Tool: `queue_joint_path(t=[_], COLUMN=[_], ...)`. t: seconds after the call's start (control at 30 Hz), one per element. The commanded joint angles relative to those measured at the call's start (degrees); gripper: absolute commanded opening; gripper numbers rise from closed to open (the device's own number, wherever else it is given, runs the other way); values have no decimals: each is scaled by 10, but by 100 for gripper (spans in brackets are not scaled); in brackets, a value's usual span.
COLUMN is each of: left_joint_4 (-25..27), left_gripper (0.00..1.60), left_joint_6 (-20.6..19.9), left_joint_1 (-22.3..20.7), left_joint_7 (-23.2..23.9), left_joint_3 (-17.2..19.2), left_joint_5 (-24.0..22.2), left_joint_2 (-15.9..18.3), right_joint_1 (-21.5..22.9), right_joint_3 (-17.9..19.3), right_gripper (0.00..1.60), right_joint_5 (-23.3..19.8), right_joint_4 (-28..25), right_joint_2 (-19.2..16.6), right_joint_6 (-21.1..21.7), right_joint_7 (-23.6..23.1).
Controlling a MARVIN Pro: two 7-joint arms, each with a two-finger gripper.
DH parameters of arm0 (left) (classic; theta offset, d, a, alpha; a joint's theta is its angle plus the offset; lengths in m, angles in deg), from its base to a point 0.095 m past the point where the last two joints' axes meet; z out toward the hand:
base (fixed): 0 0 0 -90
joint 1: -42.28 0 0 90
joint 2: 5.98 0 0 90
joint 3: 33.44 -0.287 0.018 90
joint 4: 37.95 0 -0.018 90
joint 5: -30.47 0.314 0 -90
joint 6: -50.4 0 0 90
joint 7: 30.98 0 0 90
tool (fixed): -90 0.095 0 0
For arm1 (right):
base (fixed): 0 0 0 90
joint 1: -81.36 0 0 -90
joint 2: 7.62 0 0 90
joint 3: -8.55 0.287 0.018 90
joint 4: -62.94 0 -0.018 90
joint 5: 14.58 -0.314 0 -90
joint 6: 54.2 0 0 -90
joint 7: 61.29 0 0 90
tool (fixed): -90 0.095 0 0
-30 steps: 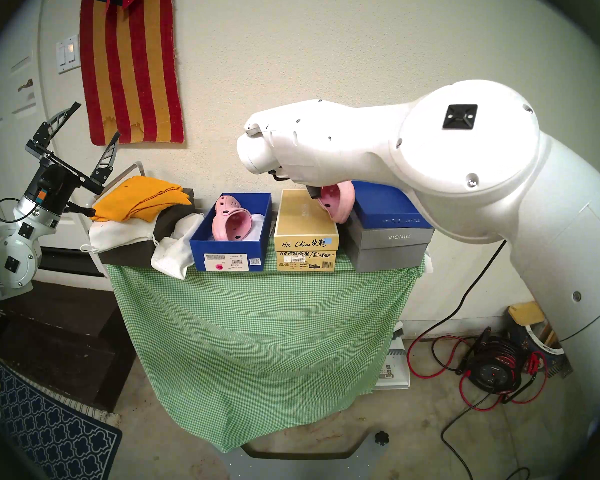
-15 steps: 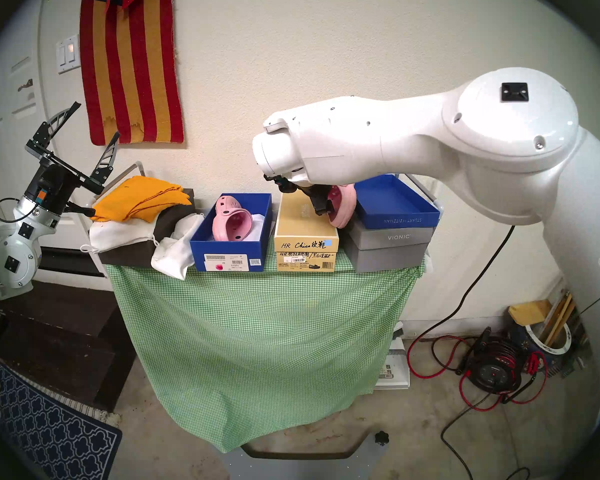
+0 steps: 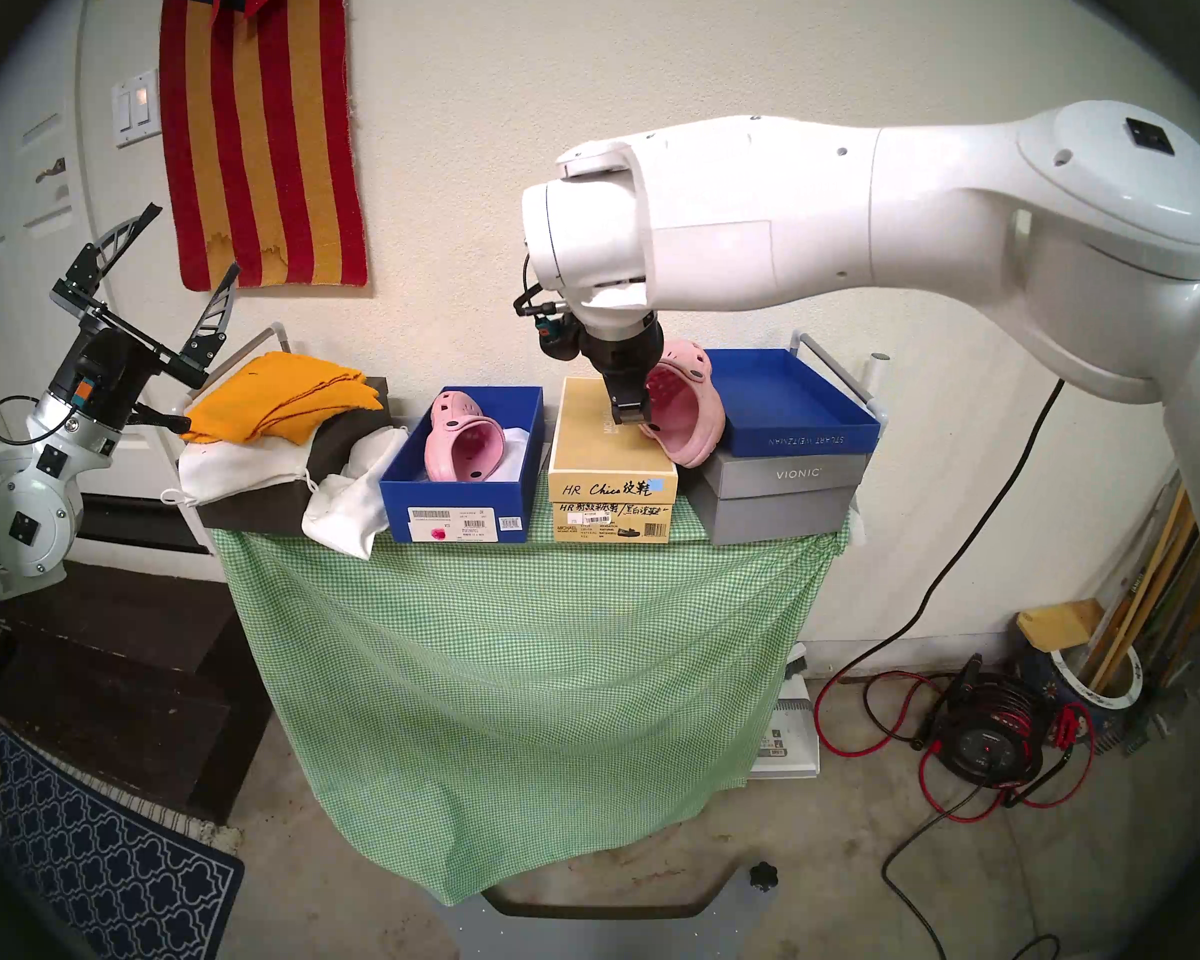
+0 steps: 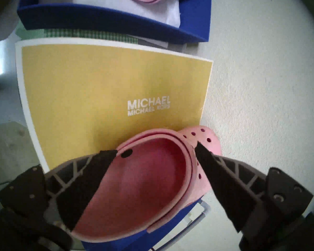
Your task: Take shoe out of the box
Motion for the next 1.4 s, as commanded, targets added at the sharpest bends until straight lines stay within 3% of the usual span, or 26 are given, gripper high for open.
queue_joint_path(t=[0.0, 0.33, 0.5, 0.63, 0.8, 0.83, 0.9, 1.3, 1.37], left_joint_4=[-1, 0, 0, 0, 0, 0, 0, 0, 2], left_gripper=[160, 160, 160, 160, 160, 160, 160, 160, 160], left_joint_6=[0, 0, 0, 0, 0, 0, 0, 0, 2], left_joint_1=[0, 0, 0, 0, 0, 0, 0, -1, -3], left_joint_7=[1, 1, 1, 1, 1, 1, 1, 1, 12], left_joint_3=[0, 0, 0, 0, 0, 0, 0, -1, 6], left_joint_5=[1, 1, 0, 0, 0, 0, 0, 0, 13], left_joint_2=[0, 0, 0, 0, 0, 0, 0, 0, -12], right_joint_1=[37, 95, 121, 157, 170, 199, 194, 259, 274], right_joint_3=[1, -29, -48, -64, -60, -73, -67, -126, -137], right_gripper=[160, 160, 160, 160, 160, 160, 160, 160, 160], right_joint_5=[-28, 20, 45, 53, 67, 67, 71, 61, 59], right_joint_4=[-49, -138, -146, -154, -155, -168, -167, -236, -255], right_joint_2=[-66, -82, -90, -100, -113, -119, -123, -178, -185], right_joint_6=[0, 0, 0, 0, 0, 0, 0, 0, 0], right_joint_7=[13, 102, 126, 133, 143, 143, 144, 128, 126])
